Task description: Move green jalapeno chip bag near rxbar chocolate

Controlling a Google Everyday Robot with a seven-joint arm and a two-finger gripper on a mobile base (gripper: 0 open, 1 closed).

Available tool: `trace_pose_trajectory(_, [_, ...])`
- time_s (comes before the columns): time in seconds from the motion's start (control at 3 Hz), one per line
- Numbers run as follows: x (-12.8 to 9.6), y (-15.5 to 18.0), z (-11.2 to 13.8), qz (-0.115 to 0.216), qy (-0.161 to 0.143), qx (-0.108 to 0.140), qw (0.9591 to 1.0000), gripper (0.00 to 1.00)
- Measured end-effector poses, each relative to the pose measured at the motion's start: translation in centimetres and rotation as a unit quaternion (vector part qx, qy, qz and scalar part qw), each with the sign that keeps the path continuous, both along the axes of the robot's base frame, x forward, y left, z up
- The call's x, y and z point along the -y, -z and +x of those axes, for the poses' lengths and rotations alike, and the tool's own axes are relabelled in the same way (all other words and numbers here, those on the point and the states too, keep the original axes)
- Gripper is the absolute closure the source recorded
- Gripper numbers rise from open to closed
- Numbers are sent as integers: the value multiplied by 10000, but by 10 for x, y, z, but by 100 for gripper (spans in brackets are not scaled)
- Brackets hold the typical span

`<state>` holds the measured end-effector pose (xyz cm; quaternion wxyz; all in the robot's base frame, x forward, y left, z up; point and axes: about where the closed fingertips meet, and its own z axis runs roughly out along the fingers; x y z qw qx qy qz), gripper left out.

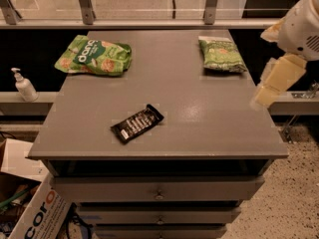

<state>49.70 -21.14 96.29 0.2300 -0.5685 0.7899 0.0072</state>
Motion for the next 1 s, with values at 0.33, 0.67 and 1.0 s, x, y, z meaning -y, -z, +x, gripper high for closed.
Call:
trace_pose_trajectory(0.33, [-1,8,44,275,182,202,9993,0])
trace_pose_trajectory(0.67, [-2,8,43,272,179,200,9993,0])
trace_pose_trajectory(1.0, [2,13,45,402,302,329,9982,0])
